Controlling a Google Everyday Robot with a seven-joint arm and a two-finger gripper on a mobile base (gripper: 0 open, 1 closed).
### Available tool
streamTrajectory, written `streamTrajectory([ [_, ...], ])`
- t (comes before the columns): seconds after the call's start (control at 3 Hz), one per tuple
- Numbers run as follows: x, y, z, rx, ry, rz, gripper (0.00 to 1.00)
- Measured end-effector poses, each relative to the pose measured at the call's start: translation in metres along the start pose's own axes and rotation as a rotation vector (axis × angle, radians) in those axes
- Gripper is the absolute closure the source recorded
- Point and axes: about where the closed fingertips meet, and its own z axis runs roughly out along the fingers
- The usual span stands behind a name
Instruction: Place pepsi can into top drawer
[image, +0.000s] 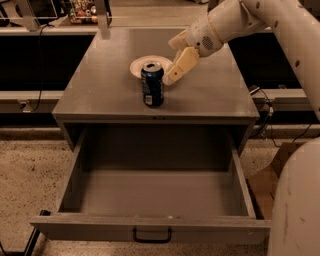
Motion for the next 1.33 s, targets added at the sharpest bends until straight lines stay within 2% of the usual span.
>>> streamTrajectory([
  [0.33,-0.003,0.009,0.026,-0.053,-0.012,0.003,0.0],
  [0.67,0.002,0.003,0.045,-0.044,-0.031,0.001,0.18],
  [1.0,-0.001,-0.011,0.058,-0.019,-0.05,-0.01,0.42],
  [1.33,-0.007,-0.013,0.059,-0.043,-0.089,-0.022,0.64],
])
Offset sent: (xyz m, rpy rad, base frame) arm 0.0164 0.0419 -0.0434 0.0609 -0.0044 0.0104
